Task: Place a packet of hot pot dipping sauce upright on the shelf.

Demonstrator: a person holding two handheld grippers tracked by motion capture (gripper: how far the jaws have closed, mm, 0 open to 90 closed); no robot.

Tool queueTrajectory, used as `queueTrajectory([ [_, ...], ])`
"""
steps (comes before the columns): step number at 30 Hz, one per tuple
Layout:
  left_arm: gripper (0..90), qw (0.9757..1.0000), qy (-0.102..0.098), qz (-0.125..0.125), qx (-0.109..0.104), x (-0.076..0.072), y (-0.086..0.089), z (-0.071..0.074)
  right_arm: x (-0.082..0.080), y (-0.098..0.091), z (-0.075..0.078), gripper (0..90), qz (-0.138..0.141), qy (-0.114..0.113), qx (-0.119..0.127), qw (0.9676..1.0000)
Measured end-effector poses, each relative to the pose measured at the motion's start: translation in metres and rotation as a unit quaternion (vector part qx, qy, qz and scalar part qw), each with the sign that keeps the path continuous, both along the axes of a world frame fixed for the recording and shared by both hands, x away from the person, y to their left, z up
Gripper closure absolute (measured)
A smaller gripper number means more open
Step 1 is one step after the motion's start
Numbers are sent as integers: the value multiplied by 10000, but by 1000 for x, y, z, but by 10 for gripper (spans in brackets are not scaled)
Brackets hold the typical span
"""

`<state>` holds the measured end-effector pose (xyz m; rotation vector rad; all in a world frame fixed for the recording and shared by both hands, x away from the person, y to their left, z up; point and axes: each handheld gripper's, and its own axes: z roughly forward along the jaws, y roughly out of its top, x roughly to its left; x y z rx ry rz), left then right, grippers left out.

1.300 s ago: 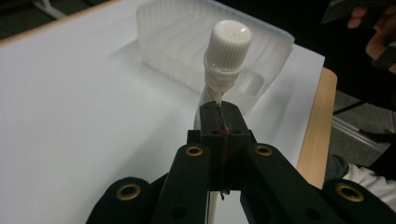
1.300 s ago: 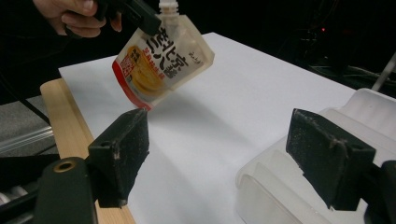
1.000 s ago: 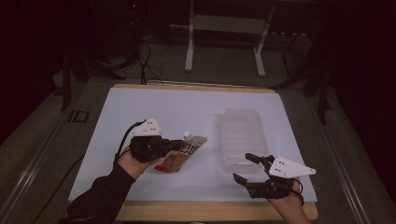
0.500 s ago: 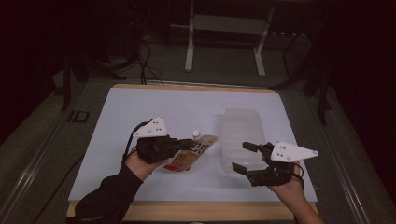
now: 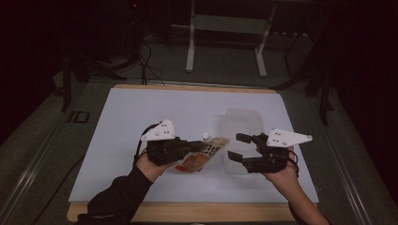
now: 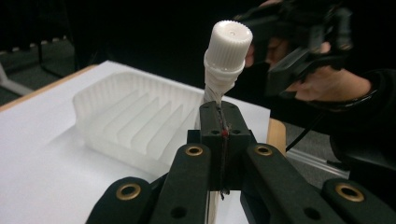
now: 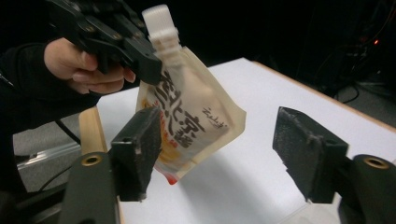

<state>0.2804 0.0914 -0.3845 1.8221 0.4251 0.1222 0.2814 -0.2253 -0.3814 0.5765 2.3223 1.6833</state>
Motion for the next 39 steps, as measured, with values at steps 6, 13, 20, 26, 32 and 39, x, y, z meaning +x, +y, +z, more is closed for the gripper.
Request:
queueTrajectory([
  [6,900,9999,10,-145,-31,-1,-8,-2,6,4,-3,498,159,76,-74,9998],
  [13,900,9999,5,-167,1,-2,-13,-1,8,8,-8,589,416,204,-177,9988],
  [20,900,9999,86,-144,22,1,-12,-3,11,6,-8,767,555,332,-285,9975],
  [26,900,9997,148,-161,115,1,-13,-6,9,11,-8,885,639,202,-732,9951],
  [32,900,9995,186,-227,-107,3,-9,-7,7,11,0,897,633,110,-751,9951],
  [39,896,9994,75,-200,-282,2,-8,1,6,12,18,900,577,-127,-763,9953],
])
